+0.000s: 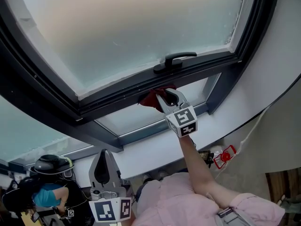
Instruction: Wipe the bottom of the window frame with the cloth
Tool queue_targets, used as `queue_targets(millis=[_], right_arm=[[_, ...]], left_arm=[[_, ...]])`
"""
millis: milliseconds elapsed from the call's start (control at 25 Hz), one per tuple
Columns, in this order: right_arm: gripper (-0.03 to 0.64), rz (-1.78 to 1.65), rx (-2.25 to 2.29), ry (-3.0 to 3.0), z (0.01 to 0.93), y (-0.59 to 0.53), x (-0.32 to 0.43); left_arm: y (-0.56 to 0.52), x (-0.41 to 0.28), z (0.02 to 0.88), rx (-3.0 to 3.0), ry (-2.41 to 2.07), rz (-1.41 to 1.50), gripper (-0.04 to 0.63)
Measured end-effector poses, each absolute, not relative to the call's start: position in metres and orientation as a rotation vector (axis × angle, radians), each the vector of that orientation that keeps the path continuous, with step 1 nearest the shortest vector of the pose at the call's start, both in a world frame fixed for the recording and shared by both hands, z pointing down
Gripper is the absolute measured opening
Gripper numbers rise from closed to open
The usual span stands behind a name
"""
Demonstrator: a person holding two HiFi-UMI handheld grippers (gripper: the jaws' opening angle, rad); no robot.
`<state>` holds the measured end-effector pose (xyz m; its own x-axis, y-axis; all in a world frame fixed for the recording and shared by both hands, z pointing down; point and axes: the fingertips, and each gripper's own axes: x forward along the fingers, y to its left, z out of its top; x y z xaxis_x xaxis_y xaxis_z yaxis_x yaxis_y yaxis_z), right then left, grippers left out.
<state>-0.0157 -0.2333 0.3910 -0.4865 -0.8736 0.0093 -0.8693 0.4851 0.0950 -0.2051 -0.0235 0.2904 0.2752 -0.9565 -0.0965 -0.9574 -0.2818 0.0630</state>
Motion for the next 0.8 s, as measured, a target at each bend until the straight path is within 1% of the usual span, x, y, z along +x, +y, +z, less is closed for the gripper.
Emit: queue_targets(millis=[400, 800], right_arm=[[0.077, -0.133, 1.544, -2.664, 0.390, -0.235, -0.006], [0.077, -0.128, 1.597, -2.642, 0.392, -0.239, 0.019]], left_arm=[[-0.020, -0.199, 0.290, -2.476, 1.909, 0.179, -0.006], [-0.015, -0.197, 0.293, -2.440, 1.957, 0.177, -0.006]])
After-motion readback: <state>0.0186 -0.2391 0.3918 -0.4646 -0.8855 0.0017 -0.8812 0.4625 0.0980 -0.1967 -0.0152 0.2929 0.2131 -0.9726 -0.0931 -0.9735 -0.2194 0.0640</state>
